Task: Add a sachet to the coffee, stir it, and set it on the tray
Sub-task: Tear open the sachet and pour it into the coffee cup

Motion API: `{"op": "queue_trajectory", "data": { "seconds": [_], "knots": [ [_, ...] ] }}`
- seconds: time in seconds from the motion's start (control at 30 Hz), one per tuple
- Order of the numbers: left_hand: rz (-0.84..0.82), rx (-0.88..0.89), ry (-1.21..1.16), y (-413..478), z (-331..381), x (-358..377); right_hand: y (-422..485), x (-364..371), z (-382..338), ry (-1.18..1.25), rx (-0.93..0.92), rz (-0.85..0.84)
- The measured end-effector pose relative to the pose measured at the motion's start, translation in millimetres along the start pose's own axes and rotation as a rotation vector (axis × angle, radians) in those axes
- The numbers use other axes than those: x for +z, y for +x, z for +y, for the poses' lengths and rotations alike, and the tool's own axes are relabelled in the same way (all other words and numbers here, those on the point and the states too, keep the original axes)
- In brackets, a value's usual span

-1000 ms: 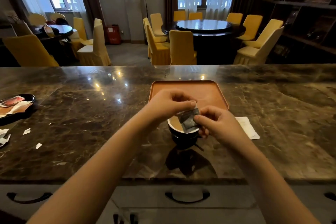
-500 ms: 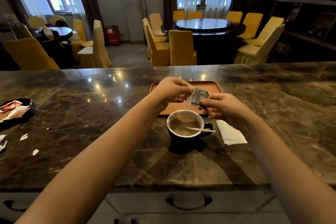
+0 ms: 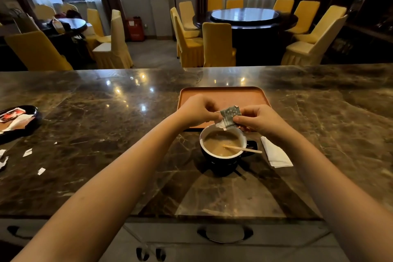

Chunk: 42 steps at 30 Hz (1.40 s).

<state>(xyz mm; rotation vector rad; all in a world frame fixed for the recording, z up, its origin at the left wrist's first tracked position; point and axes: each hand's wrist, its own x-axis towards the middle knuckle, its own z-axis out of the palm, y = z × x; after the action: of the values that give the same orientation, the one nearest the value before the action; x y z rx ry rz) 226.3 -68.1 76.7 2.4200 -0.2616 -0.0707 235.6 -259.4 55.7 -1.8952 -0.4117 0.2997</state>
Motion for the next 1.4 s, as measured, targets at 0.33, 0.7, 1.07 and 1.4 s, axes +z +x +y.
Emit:
{"op": "queue_trajectory", "data": {
  "seconds": [0.33,0.7,1.07,1.4],
  "knots": [
    [0.034,0.025,-0.044,-5,-9,8,-2,4,3,-0.028,-0.032,0.006],
    [0.051,0.066,-0.028,-6,-8,11,-2,4,3,-0.040,-0.079,0.018],
    [-0.004,0.063,0.088,-3,-1,12,-3,3,5,-0.037,-0.071,0.035],
    [0.030,0.080,0.062,-6,-3,14,-4,3,5,-0.082,-0.118,0.035]
  ]
}}
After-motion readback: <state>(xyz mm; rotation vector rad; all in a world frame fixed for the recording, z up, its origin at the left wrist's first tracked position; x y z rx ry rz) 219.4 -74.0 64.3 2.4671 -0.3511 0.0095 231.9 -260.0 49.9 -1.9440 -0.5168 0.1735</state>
